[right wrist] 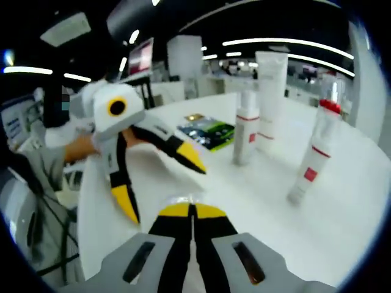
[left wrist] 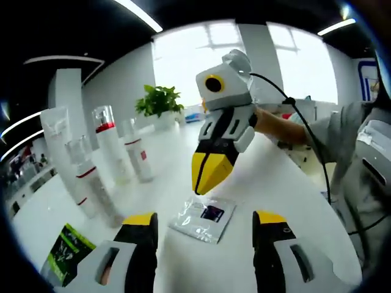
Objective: Arrange the skincare products in the storage area until every visible bottle or jar stands upright without overlapping.
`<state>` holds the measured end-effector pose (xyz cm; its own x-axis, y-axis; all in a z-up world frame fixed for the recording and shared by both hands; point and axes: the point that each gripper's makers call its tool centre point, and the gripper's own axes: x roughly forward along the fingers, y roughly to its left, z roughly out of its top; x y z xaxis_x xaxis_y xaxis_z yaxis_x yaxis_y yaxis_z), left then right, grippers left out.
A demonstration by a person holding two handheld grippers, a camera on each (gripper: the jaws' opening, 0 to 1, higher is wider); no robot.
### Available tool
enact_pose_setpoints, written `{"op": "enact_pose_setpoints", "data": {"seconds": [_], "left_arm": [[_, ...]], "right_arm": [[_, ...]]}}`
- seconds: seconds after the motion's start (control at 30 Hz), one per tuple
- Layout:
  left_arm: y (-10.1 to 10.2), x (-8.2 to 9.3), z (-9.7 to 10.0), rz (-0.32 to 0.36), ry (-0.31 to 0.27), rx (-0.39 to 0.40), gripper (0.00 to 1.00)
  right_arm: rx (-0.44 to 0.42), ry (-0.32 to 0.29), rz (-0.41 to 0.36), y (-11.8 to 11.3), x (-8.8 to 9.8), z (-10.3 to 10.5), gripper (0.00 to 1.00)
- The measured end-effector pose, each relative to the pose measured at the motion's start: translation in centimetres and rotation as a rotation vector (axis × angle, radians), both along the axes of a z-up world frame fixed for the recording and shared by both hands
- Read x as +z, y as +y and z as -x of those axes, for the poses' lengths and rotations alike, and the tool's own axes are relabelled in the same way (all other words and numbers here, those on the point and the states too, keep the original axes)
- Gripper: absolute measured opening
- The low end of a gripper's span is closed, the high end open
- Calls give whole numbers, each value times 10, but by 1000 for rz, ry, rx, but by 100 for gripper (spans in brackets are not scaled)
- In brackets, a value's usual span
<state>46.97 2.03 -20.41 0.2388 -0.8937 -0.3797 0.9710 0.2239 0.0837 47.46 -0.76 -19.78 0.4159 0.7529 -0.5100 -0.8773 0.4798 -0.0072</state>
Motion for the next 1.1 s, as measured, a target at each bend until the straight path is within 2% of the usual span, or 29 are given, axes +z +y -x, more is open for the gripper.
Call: {"op": "enact_pose_setpoints", "data": {"seconds": [0.1, 0.17, 0.27, 0.3, 0.37, 0.4, 0.47, 0.5, 0.53, 0.63, 0.73, 0.8, 0.83, 0.87, 0.9, 1.0, 1.1], "left_arm": [[-2, -3, 3, -12, -14, -19, 46], [-3, -5, 7, -18, -22, -40, 44], [-7, -7, 13, -14, 56, -48, 43], [-7, -8, 13, -16, 62, -46, 42], [-10, -11, 14, -3, 146, -32, 41], [-12, -9, 12, 25, 160, -31, 40], [-12, -8, 11, 47, 218, -7, 32], [-12, -8, 10, 58, 252, 6, 21], [-12, -9, 7, 74, 298, 35, 16], [-12, -7, 6, 92, 395, 53, 16], [-12, -8, 6, 88, 392, 71, 13], [-10, -12, -5, 71, 361, 147, 1], [-11, -12, -4, 67, 355, 143, 1], [-11, -12, -3, 71, 380, 140, 1], [-11, -12, -4, 79, 410, 148, 1], [-11, -12, -4, 79, 404, 139, 1], [-11, -12, -4, 66, 376, 140, 0]], "right_arm": [[0, -12, 5, -6, -3, 4, 0], [-4, -7, -3, -10, -3, 6, 0], [-3, -8, -9, -14, -4, 12, 0], [-3, -8, -9, -14, -4, 13, 0], [11, -5, -13, -15, -7, 22, 0], [16, -3, -12, -15, -7, 22, 0], [27, -5, -9, -15, -8, 26, 0], [40, -18, -1, -15, -9, 28, 0], [49, -43, 18, -16, -9, 28, 0], [31, -102, 11, -17, -2, 27, 0], [30, -143, 0, -20, 5, 32, 10], [69, -221, 39, -20, 7, 36, 17], [74, -238, 52, -21, 7, 37, 20], [72, -260, 75, -22, 6, 36, 24], [59, -275, 93, -23, 6, 35, 26], [48, -367, 165, -23, 7, 31, 26], [72, -457, 272, -21, 4, 29, 28]]}}
